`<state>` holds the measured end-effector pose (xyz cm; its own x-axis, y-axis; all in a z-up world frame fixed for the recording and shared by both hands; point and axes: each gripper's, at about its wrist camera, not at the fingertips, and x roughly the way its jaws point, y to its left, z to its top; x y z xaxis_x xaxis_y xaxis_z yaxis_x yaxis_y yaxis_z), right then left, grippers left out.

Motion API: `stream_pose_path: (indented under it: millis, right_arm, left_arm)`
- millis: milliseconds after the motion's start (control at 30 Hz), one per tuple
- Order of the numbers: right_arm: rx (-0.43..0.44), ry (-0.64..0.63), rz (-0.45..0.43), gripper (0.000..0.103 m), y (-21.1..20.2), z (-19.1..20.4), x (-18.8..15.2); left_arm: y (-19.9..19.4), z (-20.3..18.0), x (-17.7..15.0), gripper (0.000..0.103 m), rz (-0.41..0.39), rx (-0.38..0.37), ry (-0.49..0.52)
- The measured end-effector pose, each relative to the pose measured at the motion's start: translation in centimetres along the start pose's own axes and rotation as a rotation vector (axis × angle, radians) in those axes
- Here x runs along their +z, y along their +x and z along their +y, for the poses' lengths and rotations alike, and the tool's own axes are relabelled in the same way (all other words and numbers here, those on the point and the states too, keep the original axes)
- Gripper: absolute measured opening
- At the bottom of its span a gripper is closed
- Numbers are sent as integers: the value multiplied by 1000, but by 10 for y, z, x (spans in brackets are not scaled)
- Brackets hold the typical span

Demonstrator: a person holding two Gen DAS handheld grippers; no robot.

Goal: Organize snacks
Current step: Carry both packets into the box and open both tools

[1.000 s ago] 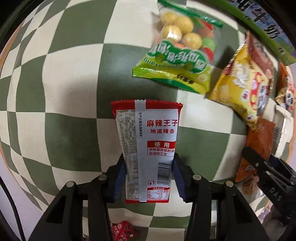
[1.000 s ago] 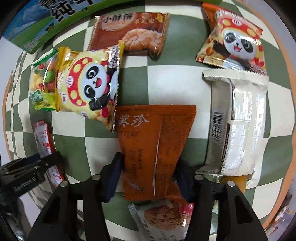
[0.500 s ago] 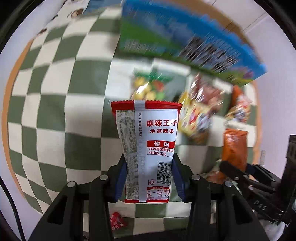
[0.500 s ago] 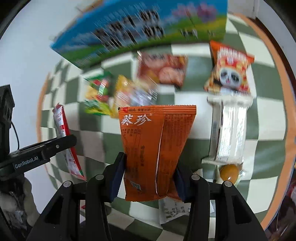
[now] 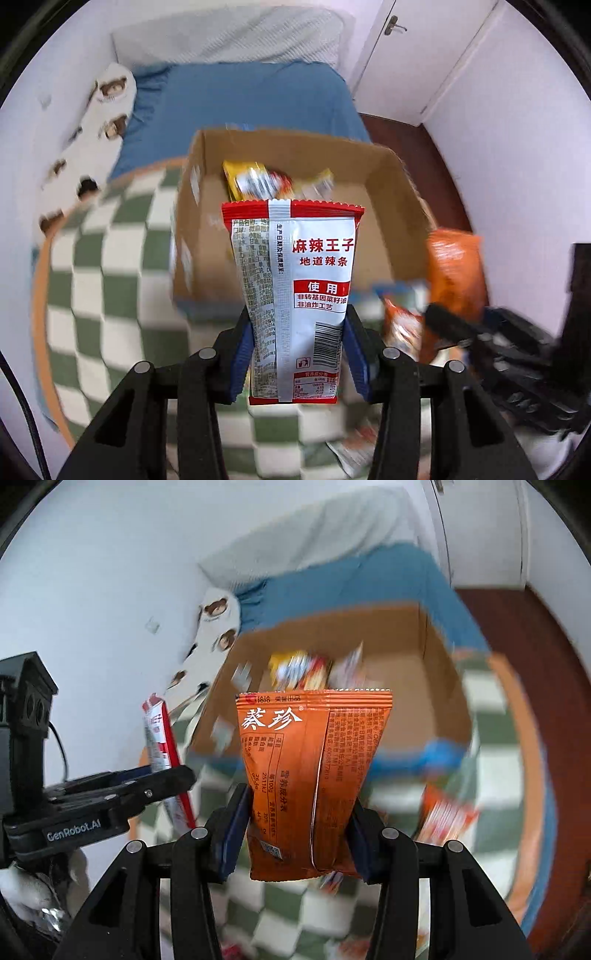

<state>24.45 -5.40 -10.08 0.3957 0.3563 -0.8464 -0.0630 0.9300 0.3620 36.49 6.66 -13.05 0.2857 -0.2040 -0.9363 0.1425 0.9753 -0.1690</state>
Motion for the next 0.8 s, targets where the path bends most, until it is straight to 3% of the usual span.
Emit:
stream_pose_path:
  millis: [133,267,500,600,700,767,800]
  right_arm:
    - [-86,-16,-5,51,32,-11,58]
    - [-145,-18,47,51,70,-28,103]
    - [-221,-7,121,51,133,-59,144]
    - [-231,-14,127,51,156,-67,155]
    - [-218,11,176,60,177,-77,164]
    - [-247,8,199,85,182,-78,161]
    - [-262,-8,194,86,184,-77,162]
  left_arm:
    - [38,11,54,43,47,83,8]
    - [77,27,97,43,116,125,-5]
    - [133,47,133,43,225,149,-27]
    - [151,50,140,48,264,145,-41]
    - [166,55,144,54,279,121,-61]
    - [172,57,143,67,288,106,-71]
    - [173,57,142,75,284,104,-70]
